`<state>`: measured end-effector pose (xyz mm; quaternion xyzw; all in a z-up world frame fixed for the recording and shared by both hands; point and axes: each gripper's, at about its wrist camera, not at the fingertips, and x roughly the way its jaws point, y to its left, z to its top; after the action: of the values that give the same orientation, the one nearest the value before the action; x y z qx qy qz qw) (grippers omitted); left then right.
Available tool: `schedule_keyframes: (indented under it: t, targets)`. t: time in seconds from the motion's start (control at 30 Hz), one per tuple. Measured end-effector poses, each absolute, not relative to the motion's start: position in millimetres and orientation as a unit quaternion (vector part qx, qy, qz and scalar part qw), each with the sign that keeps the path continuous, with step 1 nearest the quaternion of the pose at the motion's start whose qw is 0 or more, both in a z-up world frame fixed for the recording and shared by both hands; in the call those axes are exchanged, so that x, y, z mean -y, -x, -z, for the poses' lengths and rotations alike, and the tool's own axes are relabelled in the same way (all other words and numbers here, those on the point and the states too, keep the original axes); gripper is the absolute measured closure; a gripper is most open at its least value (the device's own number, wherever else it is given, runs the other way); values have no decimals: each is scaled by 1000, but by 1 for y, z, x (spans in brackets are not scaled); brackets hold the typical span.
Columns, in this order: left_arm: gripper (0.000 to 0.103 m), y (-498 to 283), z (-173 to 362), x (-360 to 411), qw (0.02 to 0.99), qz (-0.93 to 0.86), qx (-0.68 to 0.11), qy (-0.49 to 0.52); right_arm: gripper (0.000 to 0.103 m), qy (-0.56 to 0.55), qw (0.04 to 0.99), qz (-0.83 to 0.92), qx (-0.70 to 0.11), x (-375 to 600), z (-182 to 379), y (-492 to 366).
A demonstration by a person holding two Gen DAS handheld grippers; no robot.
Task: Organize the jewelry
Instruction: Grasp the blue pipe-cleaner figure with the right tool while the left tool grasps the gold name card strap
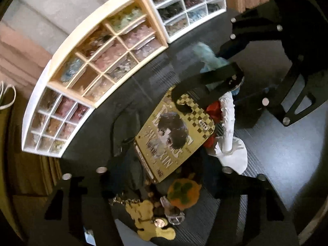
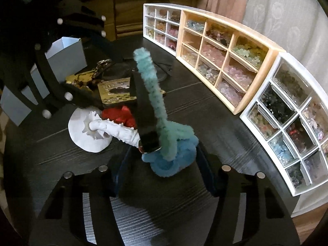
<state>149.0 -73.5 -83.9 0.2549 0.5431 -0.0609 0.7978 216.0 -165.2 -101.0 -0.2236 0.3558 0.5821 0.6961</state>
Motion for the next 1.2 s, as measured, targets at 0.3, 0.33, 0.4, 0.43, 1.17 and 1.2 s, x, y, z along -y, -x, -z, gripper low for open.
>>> schedule_keyframes:
  t: [0.3, 0.33, 0.4, 0.43, 1.17, 1.2]
  targets:
    - [77, -153, 82, 65, 812, 95, -525, -238, 58, 180, 717, -549, -390, 173, 101, -227]
    - [78, -153, 81, 64, 814, 95, -521, -238, 58, 173, 720, -546, -392, 175, 101, -227]
    - [80, -152, 77, 62, 819, 96, -516, -232, 58, 155, 729, -532, -401, 178, 101, -229]
    - [80, -152, 76, 60, 821, 98, -516, -223, 58, 150, 733, -528, -402, 178, 101, -229]
    - [100, -108, -24, 24, 891, 96, -428, -116, 59, 30, 795, -481, -369, 216, 13, -232]
    - [100, -102, -32, 23, 894, 95, -423, -113, 59, 27, 796, -483, -365, 214, 7, -230]
